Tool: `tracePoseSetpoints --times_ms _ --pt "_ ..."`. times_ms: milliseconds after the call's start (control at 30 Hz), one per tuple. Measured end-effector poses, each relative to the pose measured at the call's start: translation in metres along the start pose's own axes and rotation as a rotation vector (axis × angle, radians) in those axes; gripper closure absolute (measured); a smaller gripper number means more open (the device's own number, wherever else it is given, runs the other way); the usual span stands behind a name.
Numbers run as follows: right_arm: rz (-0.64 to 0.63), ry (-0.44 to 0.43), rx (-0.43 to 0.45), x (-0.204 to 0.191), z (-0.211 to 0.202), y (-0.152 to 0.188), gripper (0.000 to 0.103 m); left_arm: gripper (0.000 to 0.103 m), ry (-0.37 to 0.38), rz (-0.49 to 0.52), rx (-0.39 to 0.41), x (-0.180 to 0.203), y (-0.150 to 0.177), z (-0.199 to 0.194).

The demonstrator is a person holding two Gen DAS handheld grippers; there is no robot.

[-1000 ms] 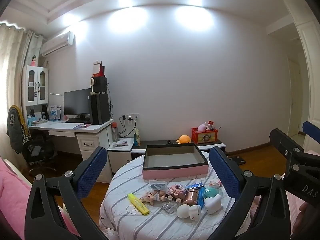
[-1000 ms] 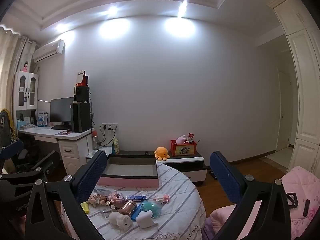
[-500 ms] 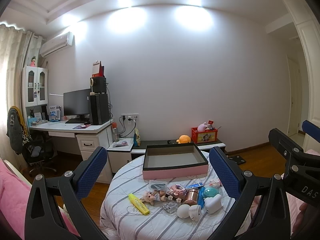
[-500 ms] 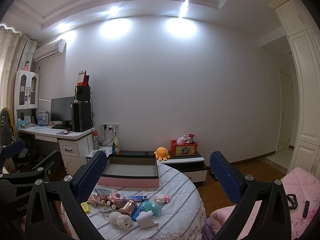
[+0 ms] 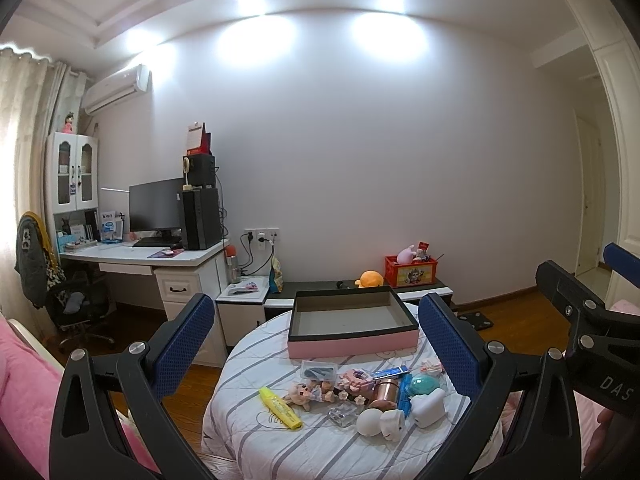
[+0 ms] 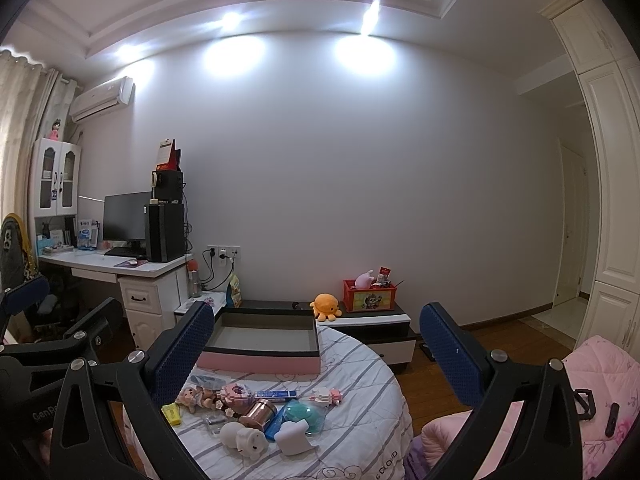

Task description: Organize rigid objects

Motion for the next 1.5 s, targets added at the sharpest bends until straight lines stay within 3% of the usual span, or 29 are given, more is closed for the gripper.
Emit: tracePoseSetpoints --times_ms 1500 --pt "-0.012 -0.002 -0.010 -0.0064 -0.0006 0.0053 0.000 0.000 -0.003 -0.003 -0.006 -0.0061 0.0019 -0.0030"
Point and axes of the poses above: each gripper's, at about its wrist camera, not at the fingertips, and z roughly the way its jaws point, x to its right, y to its underside, the point moved 9 cm from there along z, roughly the way its jaws point, and after that the axes turned 11 degrees about y, right-handed, at the moved point
